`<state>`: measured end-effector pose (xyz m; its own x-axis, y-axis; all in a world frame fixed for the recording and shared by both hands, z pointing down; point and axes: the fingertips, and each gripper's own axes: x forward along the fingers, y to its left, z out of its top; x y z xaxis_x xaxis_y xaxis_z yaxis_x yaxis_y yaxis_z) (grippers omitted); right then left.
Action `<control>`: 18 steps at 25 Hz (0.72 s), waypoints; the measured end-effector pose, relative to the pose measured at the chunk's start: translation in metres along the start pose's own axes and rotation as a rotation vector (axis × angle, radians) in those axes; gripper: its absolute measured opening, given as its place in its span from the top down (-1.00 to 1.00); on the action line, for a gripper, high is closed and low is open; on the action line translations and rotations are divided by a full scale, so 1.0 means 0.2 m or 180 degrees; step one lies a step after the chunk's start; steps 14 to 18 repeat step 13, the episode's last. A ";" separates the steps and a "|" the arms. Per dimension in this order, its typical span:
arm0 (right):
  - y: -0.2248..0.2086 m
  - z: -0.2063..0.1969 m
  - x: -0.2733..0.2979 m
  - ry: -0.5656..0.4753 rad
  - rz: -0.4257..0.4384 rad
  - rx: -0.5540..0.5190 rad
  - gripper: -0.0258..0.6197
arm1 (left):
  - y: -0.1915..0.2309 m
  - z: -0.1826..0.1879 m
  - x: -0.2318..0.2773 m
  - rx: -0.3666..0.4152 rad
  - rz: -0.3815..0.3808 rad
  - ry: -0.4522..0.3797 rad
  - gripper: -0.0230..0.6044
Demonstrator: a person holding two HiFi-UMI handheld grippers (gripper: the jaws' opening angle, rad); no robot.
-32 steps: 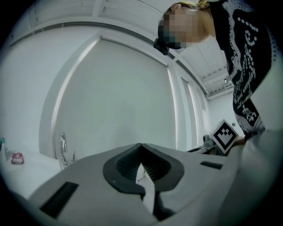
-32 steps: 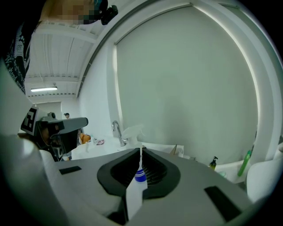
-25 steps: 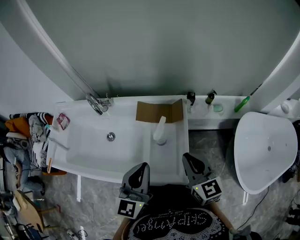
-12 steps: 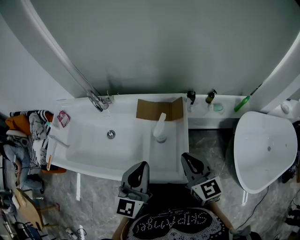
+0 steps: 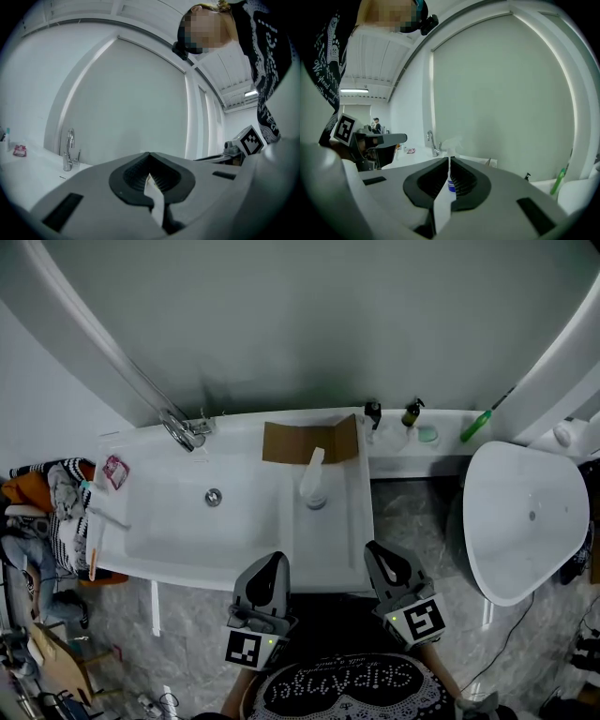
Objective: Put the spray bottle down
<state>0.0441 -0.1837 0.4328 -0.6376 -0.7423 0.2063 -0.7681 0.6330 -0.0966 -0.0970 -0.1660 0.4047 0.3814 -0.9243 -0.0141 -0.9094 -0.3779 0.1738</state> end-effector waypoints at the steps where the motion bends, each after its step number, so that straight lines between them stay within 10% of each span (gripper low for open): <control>1: 0.00 0.00 0.00 0.0013 -0.0044 0.0013 0.84 | 0.01 0.01 0.00 0.0022 -0.0050 -0.0061 0.92; 18: 0.00 0.12 0.09 -0.0007 -0.0436 -0.0060 0.84 | 0.34 0.13 0.14 0.0039 -0.0044 -0.0058 0.92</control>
